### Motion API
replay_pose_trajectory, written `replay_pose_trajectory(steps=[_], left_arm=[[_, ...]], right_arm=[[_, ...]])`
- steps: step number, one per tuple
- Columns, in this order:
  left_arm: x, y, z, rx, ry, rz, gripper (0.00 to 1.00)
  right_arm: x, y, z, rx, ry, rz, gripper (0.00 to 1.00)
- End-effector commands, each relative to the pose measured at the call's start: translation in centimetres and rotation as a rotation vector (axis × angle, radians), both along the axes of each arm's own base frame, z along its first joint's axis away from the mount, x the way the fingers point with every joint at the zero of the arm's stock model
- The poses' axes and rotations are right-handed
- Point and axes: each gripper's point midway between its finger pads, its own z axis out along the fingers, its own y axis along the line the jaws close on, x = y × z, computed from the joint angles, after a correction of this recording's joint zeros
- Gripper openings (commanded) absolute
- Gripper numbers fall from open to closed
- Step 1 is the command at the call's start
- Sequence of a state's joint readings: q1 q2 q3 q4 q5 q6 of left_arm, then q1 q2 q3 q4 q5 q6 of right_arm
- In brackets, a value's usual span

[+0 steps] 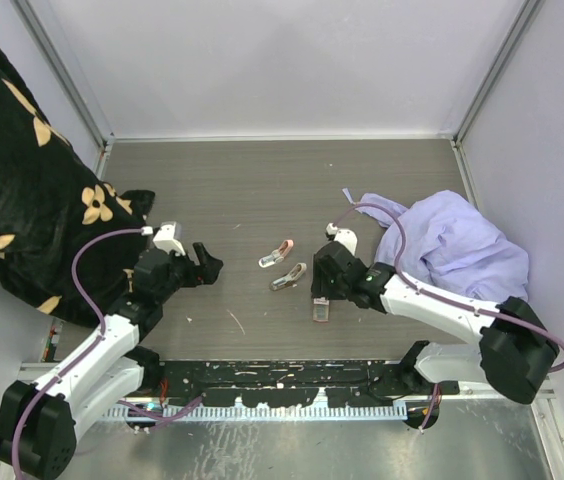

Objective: Load the staples into the stapler
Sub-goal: Adjust the staple box at the center of the board, then pick up the staple from the staple box.

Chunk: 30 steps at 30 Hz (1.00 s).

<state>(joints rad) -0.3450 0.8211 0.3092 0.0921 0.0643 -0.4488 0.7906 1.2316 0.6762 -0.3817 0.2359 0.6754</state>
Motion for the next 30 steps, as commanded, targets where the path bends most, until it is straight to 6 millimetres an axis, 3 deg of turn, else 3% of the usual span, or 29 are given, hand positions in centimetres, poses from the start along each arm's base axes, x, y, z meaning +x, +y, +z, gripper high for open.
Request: replay_pose_trajectory(steps=[1,5,11,30], left_arm=[[1.1,0.8,1.3,0.033,-0.086,0.035,0.87],[1.2,0.7,1.1,0.03,-0.09,0.032,0.87],[1.2,0.7,1.1,0.03,-0.097,0.034,0.87],[1.1,0.9,1.1,0.03,-0.107,0.043,0.87]], right_arm=[[-2.1,0.0,1.4,-0.017,0.016,-0.103,0.5],[-4.0,1.0,0.8,-0.001,0.074,-0.13,0.46],[-5.1,1.6,-0.7,-0.041,0.136,-0.174,0.41],[-4.9,1.7,-2.4,-0.1,0.151,-0.168,0.34]])
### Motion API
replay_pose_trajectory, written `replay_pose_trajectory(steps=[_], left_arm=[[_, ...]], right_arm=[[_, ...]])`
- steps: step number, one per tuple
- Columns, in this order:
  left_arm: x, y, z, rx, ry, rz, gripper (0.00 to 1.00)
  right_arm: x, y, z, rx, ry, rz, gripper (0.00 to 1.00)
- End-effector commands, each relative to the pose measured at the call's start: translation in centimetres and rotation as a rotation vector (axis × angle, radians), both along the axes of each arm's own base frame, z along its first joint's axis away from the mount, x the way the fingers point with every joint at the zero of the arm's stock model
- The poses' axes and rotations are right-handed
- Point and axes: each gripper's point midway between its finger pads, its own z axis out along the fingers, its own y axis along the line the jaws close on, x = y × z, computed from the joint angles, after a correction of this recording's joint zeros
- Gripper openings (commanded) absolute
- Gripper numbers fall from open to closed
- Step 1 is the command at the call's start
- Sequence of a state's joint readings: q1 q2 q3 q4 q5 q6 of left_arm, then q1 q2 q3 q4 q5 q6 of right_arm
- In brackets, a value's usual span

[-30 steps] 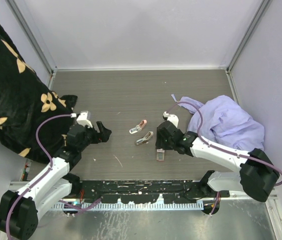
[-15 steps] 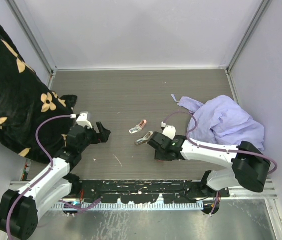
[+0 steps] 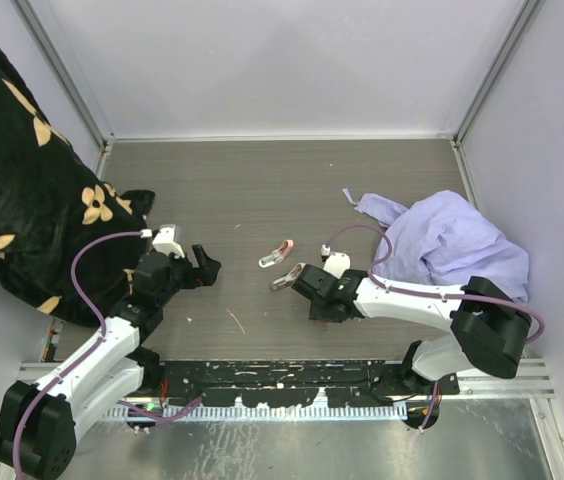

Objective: Load the staples into the stapler
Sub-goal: Pick up the staple from the staple box.

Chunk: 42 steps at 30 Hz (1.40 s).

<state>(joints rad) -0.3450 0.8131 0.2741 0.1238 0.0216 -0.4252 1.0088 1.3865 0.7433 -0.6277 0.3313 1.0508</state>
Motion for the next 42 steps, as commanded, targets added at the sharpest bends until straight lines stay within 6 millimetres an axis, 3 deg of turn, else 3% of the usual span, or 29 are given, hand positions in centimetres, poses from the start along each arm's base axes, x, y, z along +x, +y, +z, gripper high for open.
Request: replay_pose_trajectory(steps=[1,32,42], left_arm=[[1.1,0.1,1.9,-0.005,-0.089,0.012,0.87],[1.0,0.1,1.9,-0.002,-0.091,0.013,0.87],[1.0,0.2,1.8,-0.001,-0.089,0.015,0.87]], right_arm=[[1.2,1.0,1.1,0.021,-0.05,-0.017,0.34],[1.4,0.6,-0.4,-0.064,-0.036,0.02,0.32],[1.8,0.6,2.1,-0.043,-0.073,0.03,0.3]])
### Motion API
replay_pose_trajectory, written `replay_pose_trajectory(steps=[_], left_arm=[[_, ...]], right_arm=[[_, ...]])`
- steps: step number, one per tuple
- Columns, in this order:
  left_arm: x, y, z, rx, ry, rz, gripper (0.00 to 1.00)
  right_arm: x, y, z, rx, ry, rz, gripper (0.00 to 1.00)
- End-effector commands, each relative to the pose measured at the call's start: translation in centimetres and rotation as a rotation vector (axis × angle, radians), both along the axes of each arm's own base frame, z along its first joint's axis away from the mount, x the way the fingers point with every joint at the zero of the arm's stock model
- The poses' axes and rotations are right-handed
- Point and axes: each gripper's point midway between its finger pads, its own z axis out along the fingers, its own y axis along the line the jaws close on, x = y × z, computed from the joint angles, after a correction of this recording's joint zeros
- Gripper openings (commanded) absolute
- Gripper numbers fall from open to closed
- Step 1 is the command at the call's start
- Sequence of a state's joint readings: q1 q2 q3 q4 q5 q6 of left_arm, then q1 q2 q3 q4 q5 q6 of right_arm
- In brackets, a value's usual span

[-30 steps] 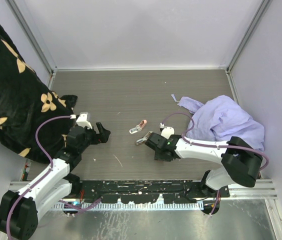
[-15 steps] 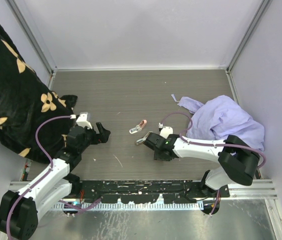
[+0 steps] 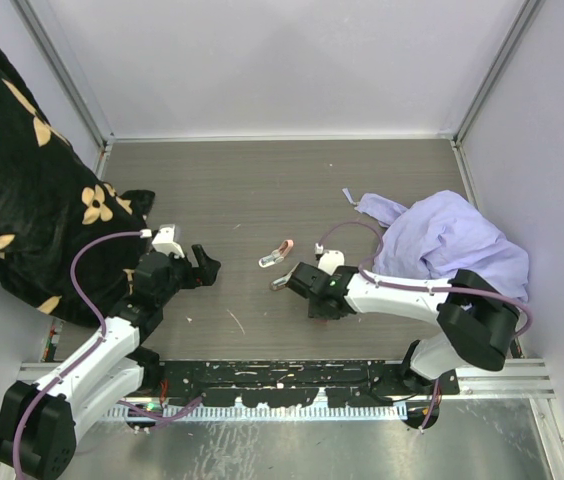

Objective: Load the staples into the stapler
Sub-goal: Pick up the staple from the staple box, then install the staple into the stapler.

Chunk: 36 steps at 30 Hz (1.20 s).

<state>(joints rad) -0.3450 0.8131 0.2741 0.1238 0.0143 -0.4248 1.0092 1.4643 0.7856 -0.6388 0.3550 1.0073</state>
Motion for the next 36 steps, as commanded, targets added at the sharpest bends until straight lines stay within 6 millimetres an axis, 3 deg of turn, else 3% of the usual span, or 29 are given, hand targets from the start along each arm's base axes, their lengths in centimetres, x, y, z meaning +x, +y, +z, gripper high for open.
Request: replay_pose_trajectory(steps=[1,10,17,27,36], left_arm=[[1.0,0.1,1.9,-0.004,-0.089,0.009,0.87],[1.0,0.0,2.0,-0.006,-0.091,0.007,0.87],[0.9,0.1,2.0,-0.005,-0.092,0.009,0.87],[0.9,0.1,2.0,-0.005,-0.094,0.01,0.87],[0.9,0.1,1.9,-0.004,-0.093,0.011,0.87]], right_arm=[[1.2,0.6,3.1,0.033,-0.079,0.001,0.3],[2.4,1.8,5.5,0.037,-0.116,0.091,0.3],[4.6,6.2,7.5,0.084,-0.139,0.239,0.3],[7.6,10.9,7.0,0.098,-0.149,0.365,0.29],[9.4,11.4,5.9,0.042,-0.158,0.41,0.29]])
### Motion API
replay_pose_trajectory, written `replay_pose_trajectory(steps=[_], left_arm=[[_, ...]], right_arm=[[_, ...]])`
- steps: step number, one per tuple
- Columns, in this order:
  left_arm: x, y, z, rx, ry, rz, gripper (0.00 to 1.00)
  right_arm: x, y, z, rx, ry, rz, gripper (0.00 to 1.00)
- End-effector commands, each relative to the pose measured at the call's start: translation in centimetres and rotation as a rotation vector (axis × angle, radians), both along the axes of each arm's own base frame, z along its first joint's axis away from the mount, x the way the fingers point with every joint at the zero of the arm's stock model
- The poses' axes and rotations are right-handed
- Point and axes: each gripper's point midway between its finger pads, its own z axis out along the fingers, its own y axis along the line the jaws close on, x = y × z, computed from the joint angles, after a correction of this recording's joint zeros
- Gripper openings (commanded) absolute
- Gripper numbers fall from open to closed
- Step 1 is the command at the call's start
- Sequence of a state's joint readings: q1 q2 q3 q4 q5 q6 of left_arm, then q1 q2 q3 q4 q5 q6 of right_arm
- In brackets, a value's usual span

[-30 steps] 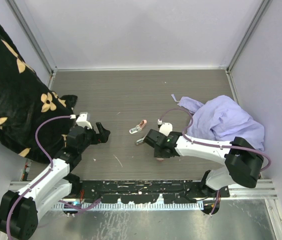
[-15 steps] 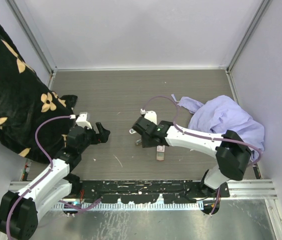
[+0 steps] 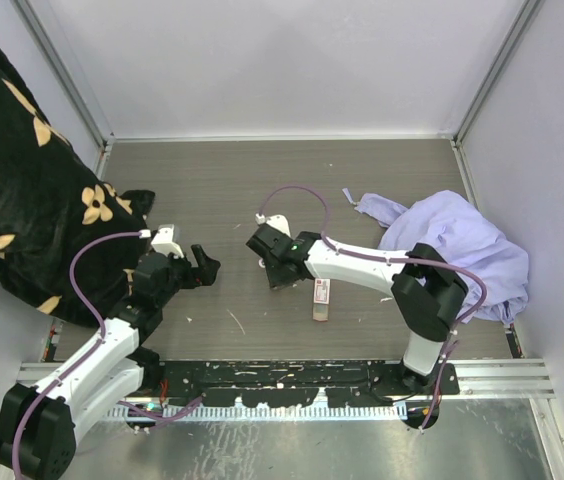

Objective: Load the staples into the stapler
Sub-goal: Install the staple into the stapler.

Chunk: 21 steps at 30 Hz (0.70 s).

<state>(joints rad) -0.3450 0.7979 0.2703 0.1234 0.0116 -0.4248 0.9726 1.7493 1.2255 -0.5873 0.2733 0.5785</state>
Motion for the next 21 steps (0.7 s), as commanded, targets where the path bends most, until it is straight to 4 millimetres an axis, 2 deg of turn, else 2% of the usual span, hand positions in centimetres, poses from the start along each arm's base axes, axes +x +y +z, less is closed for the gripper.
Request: replay_pose_trajectory(steps=[1,21], left_arm=[[0.9,0.1,1.7,-0.002,-0.082,0.008,0.87],[0.9,0.1,1.7,-0.001,-0.082,0.01,0.87]], right_arm=[[1.8,1.4,1.4,0.024,-0.058,0.042,0.29],[2.2,1.3,-0.3,-0.016,-0.049,0.114,0.28]])
